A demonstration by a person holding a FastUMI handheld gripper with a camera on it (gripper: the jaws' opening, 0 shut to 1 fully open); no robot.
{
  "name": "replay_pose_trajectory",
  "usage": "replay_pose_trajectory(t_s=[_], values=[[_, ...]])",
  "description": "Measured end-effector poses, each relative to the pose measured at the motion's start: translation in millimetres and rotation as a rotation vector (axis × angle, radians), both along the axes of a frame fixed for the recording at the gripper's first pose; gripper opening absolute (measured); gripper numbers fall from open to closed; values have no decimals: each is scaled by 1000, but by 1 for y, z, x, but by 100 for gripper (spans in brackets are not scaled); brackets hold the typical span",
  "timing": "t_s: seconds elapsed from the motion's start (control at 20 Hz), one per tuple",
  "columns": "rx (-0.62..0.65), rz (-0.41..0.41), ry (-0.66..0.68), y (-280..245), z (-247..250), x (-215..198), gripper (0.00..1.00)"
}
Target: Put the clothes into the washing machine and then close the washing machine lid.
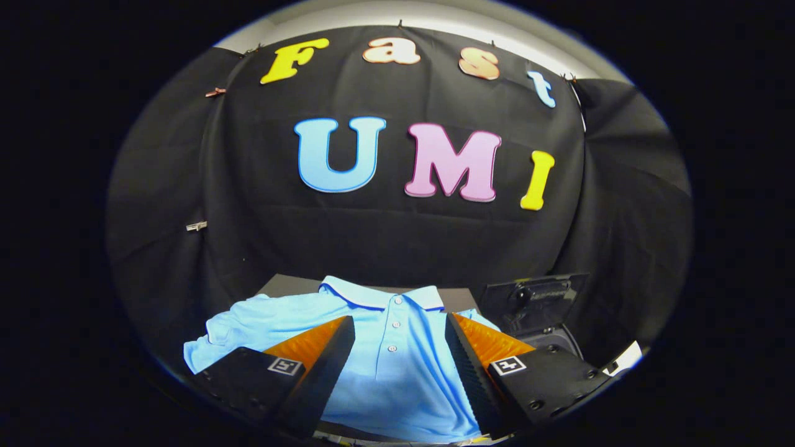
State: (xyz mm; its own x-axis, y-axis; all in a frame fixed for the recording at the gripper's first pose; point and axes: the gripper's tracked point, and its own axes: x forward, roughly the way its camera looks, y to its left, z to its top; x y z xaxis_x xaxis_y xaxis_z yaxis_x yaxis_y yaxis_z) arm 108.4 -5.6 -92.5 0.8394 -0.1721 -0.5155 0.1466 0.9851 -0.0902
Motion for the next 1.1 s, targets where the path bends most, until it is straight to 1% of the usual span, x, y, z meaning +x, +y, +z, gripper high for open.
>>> replay_pose_trajectory(t_s=[0.1,0.2,0.3,0.45,0.5,0.55,0.6,0.65,0.7,0.75,0.95,1.0,1.05,1.1], values=[[-2,-10,79,-4,-16,9,94],[14,-22,139,-7,-27,14,92],[36,-10,215,-4,-44,15,92],[49,-1,335,-1,-69,10,92],[59,-17,396,-4,-82,1,92],[95,-24,473,0,-91,-13,92],[108,-42,442,-1,-86,-5,92],[123,-54,491,-1,-91,-10,91],[122,-49,486,-1,-87,-8,92],[122,-39,510,-1,-89,-11,93],[119,3,495,-1,-85,-11,93],[116,19,481,-1,-85,-10,86],[124,37,458,0,-88,-9,83],[126,41,444,-2,-87,-9,68]])
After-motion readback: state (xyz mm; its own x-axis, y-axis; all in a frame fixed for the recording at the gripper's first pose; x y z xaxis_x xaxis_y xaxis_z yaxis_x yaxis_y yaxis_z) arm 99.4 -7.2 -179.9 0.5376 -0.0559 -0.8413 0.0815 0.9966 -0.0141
